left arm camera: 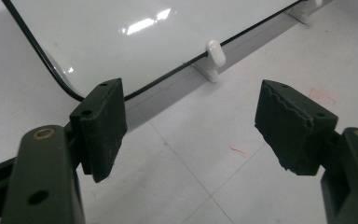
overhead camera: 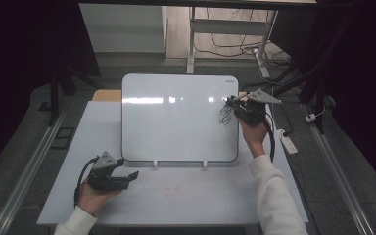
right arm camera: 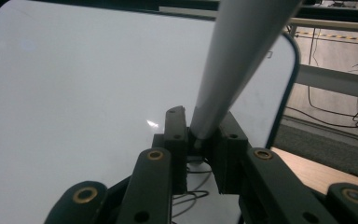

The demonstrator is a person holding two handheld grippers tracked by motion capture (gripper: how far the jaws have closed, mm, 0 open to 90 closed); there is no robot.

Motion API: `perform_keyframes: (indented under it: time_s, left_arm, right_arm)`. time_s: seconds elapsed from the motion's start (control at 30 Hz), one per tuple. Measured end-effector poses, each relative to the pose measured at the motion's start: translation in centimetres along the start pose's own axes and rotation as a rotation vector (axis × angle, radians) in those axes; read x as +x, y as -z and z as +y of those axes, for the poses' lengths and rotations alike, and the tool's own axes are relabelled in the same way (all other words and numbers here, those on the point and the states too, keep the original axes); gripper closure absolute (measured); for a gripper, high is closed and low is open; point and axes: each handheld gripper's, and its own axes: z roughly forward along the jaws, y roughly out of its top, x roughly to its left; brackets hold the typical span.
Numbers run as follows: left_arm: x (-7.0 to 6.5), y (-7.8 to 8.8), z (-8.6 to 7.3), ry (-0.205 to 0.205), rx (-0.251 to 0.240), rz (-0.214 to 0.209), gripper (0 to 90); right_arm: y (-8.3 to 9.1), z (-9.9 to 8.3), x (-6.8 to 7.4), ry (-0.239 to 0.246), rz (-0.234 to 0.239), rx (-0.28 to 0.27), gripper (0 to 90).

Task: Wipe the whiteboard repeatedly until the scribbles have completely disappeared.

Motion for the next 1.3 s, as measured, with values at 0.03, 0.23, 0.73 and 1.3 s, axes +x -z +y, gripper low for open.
perform_keyframes:
  time_s: [0.03,0.23,0.73,1.3]
  left_arm:
    - [0.0,-0.1,0.0,0.002,0.002,0.000,25.6]
    - [-0.1,0.1,0.0,-0.003,-0.002,-0.002,25.6]
    - [-0.3,-0.2,0.1,-0.009,0.005,-0.001,25.6]
    - [-0.2,-0.1,0.1,-0.013,0.005,-0.002,25.6]
  right_arm:
    - [0.1,0.1,-0.2,-0.002,-0.005,-0.002,77.7]
    - [0.7,-0.5,-0.6,-0.037,-0.031,-0.016,77.7]
    - [1.0,-0.8,-1.4,-0.096,-0.050,-0.043,77.7]
    - [0.0,-0.5,-0.1,-0.084,-0.012,-0.044,77.7]
